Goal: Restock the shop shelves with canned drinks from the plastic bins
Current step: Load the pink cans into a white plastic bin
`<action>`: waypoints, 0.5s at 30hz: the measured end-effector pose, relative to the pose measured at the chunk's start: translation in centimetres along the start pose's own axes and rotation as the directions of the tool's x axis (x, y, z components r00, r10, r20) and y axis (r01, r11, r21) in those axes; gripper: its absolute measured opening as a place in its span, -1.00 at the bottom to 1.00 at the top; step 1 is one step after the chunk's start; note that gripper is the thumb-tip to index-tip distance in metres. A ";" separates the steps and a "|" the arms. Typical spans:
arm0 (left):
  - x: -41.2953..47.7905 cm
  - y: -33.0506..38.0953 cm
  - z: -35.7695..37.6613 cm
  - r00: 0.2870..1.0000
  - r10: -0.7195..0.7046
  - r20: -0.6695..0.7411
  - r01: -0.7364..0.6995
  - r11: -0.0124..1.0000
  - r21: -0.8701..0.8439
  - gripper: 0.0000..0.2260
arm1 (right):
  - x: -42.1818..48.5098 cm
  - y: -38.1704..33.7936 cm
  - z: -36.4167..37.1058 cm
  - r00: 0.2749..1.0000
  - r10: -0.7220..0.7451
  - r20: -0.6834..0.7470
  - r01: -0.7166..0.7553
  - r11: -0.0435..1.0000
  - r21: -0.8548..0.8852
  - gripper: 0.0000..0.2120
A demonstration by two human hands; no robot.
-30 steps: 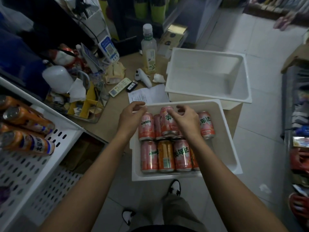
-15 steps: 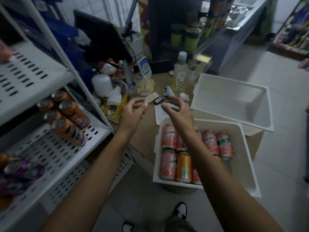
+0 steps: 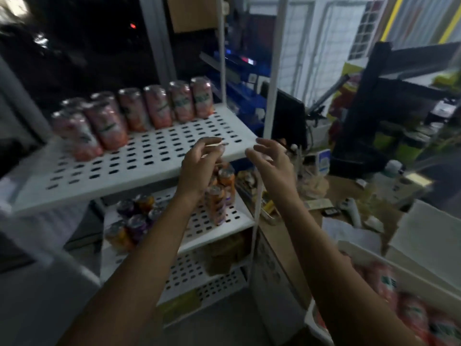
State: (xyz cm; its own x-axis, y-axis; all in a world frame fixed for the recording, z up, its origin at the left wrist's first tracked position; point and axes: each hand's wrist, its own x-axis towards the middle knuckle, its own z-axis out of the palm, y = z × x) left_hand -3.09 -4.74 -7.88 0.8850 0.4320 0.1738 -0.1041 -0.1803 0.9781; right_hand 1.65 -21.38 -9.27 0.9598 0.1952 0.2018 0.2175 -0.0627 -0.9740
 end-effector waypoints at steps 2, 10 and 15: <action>-0.1 0.8 -3.2 0.998 0.028 -0.059 -0.028 1.000 0.005 -0.87 | 0.0 -1.6 2.9 0.997 -0.038 0.065 0.038 0.999 0.009 -0.54; -1.5 3.4 -16.5 0.943 0.081 -0.322 -0.068 0.996 0.051 -0.81 | -0.3 -6.3 16.0 0.957 -0.143 0.254 0.143 0.990 0.022 -0.55; -2.7 2.8 -23.5 0.878 0.076 -0.472 -0.056 0.997 0.058 -0.80 | -1.5 -7.7 24.0 0.898 -0.158 0.411 0.164 0.986 0.021 -0.53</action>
State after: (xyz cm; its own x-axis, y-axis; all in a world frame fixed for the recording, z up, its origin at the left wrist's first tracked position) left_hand -16.43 14.38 -2.97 0.5553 0.7826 0.2815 -0.1266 -0.2549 0.9586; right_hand -5.72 2.34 -4.49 0.7545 0.5876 0.2924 0.3679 -0.0097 -0.9298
